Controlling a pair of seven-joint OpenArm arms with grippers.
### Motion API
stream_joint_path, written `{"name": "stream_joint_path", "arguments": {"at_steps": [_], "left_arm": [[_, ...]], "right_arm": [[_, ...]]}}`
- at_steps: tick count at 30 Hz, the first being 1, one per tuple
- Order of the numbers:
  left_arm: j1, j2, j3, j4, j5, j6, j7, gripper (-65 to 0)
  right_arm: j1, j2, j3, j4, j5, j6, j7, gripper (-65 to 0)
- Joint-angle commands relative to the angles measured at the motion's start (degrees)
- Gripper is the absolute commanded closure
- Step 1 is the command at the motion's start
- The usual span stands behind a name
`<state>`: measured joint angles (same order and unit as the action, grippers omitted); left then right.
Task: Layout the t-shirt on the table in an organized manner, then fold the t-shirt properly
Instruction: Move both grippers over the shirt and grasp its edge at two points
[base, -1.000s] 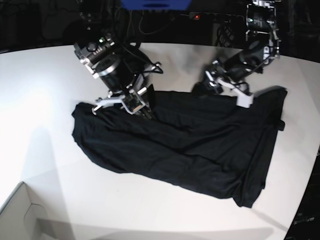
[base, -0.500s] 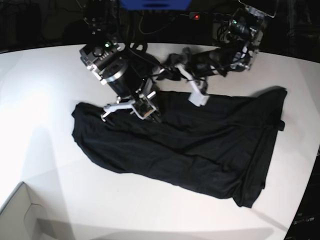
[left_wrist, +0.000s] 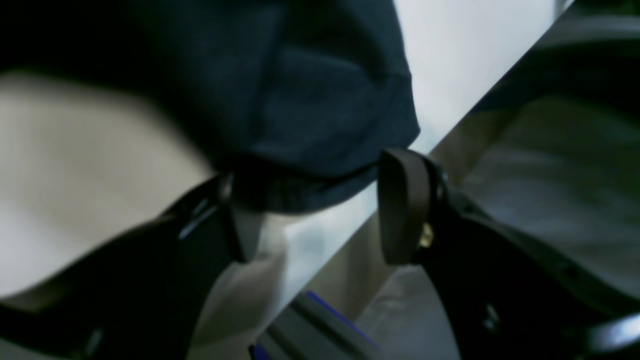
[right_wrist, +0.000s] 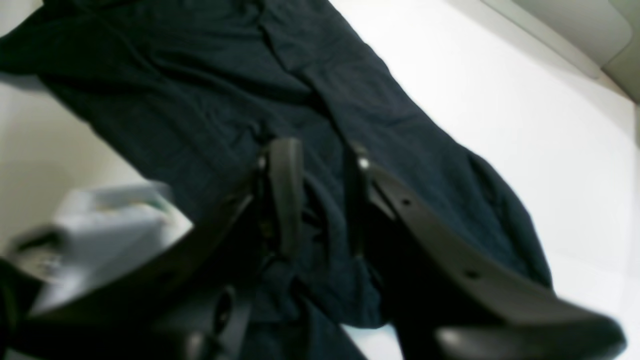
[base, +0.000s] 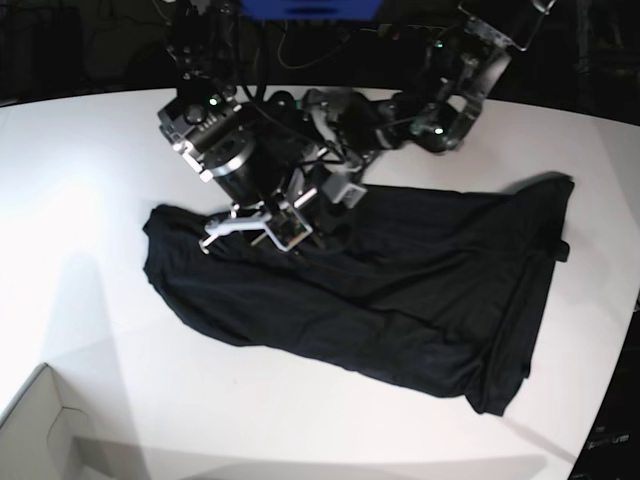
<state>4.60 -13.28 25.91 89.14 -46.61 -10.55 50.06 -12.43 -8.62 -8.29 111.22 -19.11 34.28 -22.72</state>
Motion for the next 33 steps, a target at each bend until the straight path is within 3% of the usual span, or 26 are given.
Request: {"name": "stream_joint_path", "arguments": {"at_steps": [1, 5, 9, 11, 15, 16, 19, 23, 33], "left_arm": [[-1.0, 0.0, 1.4, 0.7, 0.2, -0.6, -0.3, -34.7], [-4.2, 0.2, 7.7, -0.2, 3.8, -0.2, -0.3, -34.7], [-5.4, -0.4, 9.9, -2.1, 4.6, -0.5, -0.2, -33.2], [-5.4, -1.5, 9.7, -2.1, 4.7, -0.5, -0.2, -26.6], [-6.4, -4.7, 9.6, -2.4, 4.5, -0.2, -0.4, -2.5], [-6.8, -5.4, 9.6, -2.4, 4.6, -0.2, -0.3, 0.0], [-6.9, -8.5, 9.2, -1.4, 4.2, -0.1, -0.3, -0.5], [-4.6, -12.1, 2.9, 3.2, 4.2, -0.5, -0.3, -0.1], [6.7, -18.5, -23.7, 15.6, 4.2, -0.8, -0.2, -0.1]], "right_arm": [[0.5, -0.4, -0.2, 1.1, 0.7, -0.2, 1.6, -17.8], [0.1, -0.4, -0.2, 1.2, 0.7, -0.2, 1.8, -18.3], [0.0, -0.4, -0.2, 1.4, 0.6, -0.2, 1.6, -18.2], [0.0, -0.4, 0.3, 1.5, 0.6, -0.2, 1.7, -18.2], [0.2, -0.4, 1.8, 1.4, 0.6, -0.2, 1.8, -18.2], [0.2, -0.4, 2.3, 1.4, 0.6, -0.2, 1.8, -18.2], [0.3, -0.4, 2.8, 1.4, 0.6, -0.2, 1.8, -18.2], [0.4, -0.4, 3.5, 1.4, 0.6, -0.2, 1.8, -18.2], [0.4, -0.4, 4.0, 1.4, 0.6, -0.2, 1.8, -18.2]]}}
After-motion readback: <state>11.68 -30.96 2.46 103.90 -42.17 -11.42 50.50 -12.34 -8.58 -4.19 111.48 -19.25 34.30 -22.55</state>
